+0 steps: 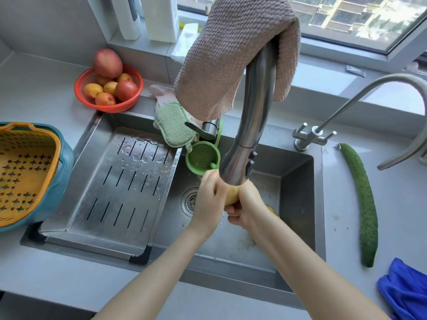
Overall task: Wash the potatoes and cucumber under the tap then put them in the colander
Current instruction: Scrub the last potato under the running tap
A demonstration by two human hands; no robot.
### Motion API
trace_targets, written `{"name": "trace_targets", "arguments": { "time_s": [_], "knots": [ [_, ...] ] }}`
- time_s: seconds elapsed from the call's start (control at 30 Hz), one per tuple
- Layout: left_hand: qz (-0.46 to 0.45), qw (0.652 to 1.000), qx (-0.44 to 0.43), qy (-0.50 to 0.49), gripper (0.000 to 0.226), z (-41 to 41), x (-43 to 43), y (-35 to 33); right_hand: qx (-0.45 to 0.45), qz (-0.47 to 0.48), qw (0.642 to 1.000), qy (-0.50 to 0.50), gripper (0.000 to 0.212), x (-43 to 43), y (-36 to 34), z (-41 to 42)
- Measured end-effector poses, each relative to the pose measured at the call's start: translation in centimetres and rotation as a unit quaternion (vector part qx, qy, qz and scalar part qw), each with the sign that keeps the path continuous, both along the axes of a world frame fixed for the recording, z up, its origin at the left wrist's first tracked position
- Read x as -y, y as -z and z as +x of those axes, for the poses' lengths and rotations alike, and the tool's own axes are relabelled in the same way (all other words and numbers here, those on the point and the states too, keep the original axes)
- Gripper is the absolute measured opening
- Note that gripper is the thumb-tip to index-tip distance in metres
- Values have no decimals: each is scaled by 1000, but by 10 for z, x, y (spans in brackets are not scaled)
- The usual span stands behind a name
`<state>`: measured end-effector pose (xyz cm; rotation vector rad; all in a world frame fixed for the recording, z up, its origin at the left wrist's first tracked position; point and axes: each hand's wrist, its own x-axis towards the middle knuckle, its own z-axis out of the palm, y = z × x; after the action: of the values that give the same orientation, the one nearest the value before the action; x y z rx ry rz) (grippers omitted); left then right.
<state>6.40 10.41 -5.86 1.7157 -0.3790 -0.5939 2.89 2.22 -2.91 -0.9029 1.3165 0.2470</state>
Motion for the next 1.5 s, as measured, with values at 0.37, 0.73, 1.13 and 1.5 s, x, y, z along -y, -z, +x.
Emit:
{"name": "trace_targets", "arguments": {
  "time_s": [0.37, 0.73, 1.13, 1.5],
  "knots": [
    [5, 989, -95, -113, 29, 13, 18, 5, 9, -74, 997, -25, 34, -12, 9, -8],
    [-47, 799, -596, -56, 50, 40, 6, 11, 169, -546, 746, -343, 38, -7, 11, -43],
    [72, 949, -271, 144, 27, 34, -23, -27, 149, -175, 963, -137, 24, 7, 14, -33],
    [75, 977, -83, 181, 20, 33, -28, -27, 184, 248, 951, -10, 74, 6, 22, -32]
  ]
}}
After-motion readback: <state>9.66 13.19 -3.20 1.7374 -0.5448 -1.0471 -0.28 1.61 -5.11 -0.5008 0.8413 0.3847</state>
